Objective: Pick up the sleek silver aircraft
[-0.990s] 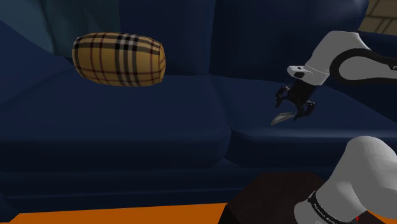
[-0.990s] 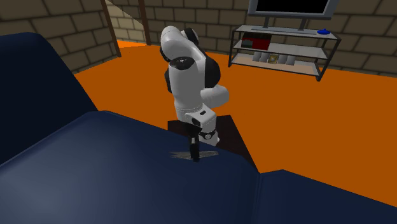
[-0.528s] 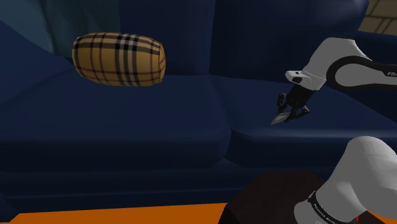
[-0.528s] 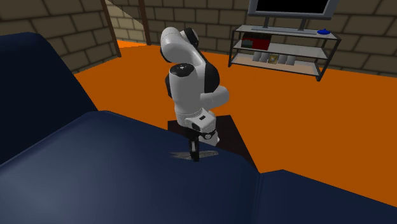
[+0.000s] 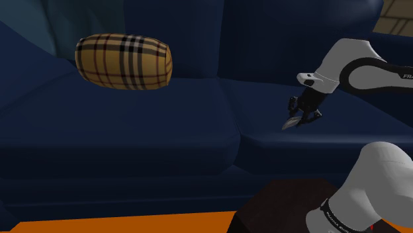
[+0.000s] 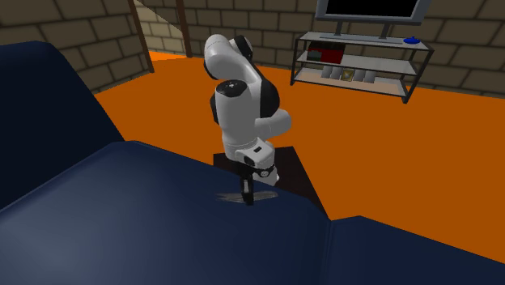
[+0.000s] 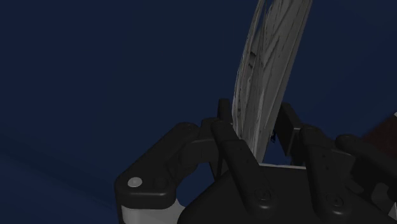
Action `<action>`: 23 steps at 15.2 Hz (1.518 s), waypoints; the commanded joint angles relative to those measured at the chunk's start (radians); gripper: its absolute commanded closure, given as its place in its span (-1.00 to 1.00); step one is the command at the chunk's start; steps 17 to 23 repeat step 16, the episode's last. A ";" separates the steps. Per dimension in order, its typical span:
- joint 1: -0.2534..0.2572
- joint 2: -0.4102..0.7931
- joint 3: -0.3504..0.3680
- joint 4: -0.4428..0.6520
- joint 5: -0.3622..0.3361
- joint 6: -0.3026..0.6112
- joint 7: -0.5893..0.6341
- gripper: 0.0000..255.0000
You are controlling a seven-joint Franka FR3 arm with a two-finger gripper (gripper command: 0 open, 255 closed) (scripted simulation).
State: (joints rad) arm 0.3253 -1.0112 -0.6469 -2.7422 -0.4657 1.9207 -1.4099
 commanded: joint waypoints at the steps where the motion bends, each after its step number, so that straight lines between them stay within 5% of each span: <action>1: 0.003 -0.004 0.010 0.017 0.010 -0.022 0.000 1.00; 14: 0.036 -0.005 0.091 0.179 0.084 -0.183 0.002 1.00; 23: 0.036 -0.005 0.092 0.181 0.085 -0.185 0.002 1.00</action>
